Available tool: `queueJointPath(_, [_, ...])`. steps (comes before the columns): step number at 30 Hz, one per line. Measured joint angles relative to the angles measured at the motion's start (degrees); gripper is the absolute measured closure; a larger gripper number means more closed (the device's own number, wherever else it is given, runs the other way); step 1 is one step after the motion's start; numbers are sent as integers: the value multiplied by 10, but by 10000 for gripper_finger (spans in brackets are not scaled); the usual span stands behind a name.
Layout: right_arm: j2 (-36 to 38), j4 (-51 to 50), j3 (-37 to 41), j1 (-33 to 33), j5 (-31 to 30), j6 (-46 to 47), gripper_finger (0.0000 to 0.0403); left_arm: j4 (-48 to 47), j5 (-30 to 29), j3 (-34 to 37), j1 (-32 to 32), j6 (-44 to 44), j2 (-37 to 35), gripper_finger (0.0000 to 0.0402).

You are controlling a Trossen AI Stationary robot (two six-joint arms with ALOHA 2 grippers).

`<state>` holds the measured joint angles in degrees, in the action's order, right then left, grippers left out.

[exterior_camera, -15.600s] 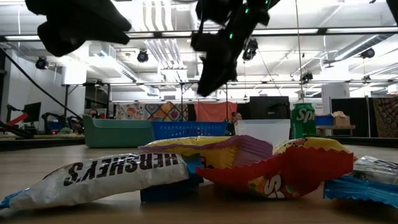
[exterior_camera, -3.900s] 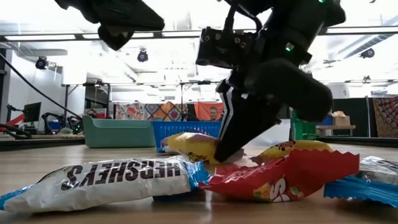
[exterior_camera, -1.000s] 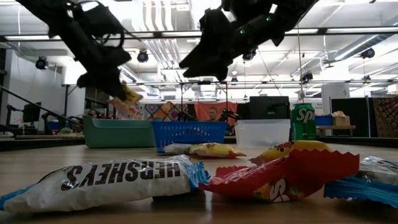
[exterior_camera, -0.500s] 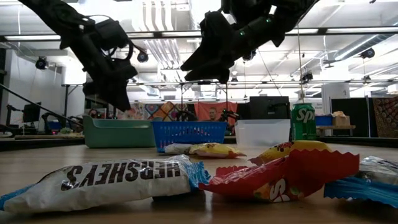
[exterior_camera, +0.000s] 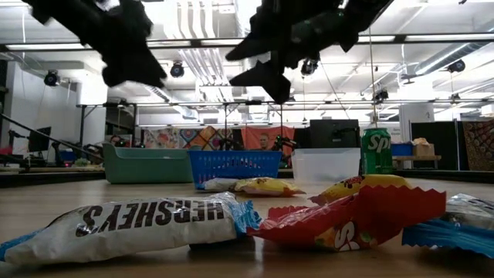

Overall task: Sort candy
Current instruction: Put the skittles candy into the blue basket

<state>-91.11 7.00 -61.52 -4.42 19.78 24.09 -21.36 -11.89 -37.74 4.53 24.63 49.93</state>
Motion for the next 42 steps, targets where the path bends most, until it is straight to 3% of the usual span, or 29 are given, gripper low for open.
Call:
queueJointPath(8, [-4,-64,0,69,1,144,202,0,-269,0,-299,61,0,283])
queueJointPath(11, [-4,-121,0,93,-42,200,202,0,-353,0,-373,76,12,284])
queueJointPath(14, [-4,-205,-6,110,-50,256,202,0,-397,0,-417,79,24,284])
queueJointPath(24, [-8,-625,-81,172,-63,363,202,20,-414,0,-431,73,75,284])
queueJointPath(27, [-8,-705,-81,188,-64,396,202,21,-417,0,-431,74,89,284])
queueJointPath(31, [-8,-718,-72,209,-41,421,202,21,-417,0,-431,74,99,284])
queueJointPath(42, [-11,-632,-51,284,-6,569,202,21,-451,0,-429,45,100,284])
